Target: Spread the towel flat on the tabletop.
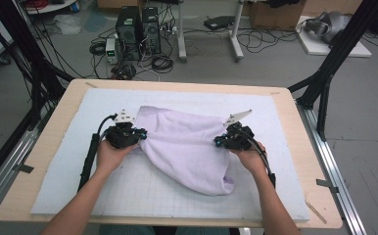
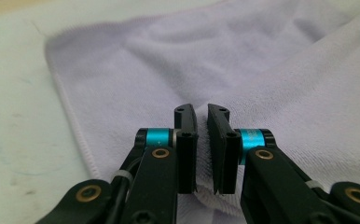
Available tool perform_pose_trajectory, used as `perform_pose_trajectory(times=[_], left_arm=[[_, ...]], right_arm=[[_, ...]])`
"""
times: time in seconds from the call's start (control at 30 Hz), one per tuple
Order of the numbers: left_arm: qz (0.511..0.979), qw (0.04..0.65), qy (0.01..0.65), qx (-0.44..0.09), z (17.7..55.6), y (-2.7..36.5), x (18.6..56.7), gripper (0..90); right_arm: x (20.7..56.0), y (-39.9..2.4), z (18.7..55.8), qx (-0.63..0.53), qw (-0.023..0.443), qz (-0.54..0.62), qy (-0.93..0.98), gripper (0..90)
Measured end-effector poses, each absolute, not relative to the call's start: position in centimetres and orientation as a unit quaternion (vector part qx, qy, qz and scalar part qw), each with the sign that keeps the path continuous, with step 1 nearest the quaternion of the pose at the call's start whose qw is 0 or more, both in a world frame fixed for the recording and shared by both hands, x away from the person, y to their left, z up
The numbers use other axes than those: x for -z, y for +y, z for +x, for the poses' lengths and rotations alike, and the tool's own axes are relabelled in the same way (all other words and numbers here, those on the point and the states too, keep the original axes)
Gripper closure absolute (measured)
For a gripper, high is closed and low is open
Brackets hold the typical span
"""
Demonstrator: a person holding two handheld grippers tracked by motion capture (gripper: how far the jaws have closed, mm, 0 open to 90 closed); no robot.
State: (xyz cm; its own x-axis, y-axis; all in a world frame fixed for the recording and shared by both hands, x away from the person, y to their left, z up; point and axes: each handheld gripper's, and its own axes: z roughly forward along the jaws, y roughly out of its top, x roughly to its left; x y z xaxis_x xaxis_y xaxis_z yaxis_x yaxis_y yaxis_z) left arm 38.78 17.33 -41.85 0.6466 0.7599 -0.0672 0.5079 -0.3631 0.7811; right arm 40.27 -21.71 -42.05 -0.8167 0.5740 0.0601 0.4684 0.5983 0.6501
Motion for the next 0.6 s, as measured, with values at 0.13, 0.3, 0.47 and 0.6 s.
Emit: perform_pose_trajectory(times=[0.13, 0.3, 0.47, 0.6], left_arm=[[0.813, 0.398, 0.399, -0.145, 39.3, 17.6, 42.6, 73.8], [0.815, 0.404, 0.384, -0.158, 37.9, 18.5, 40.8, 57.5], [0.804, 0.430, 0.370, -0.175, 35.7, 20.2, 38.8, 52.4], [0.807, 0.441, 0.353, -0.171, 33.7, 20.6, 38.1, 51.7]], right_arm=[[42.9, -21.6, 40.7, -0.336, 0.066, 0.301, 0.890, 82.5], [40.7, -22.0, 39.3, -0.376, 0.088, 0.293, 0.875, 69.0], [38.2, -22.7, 36.8, -0.397, 0.104, 0.273, 0.870, 59.0], [36.8, -22.8, 34.3, -0.405, 0.103, 0.247, 0.874, 55.3]])
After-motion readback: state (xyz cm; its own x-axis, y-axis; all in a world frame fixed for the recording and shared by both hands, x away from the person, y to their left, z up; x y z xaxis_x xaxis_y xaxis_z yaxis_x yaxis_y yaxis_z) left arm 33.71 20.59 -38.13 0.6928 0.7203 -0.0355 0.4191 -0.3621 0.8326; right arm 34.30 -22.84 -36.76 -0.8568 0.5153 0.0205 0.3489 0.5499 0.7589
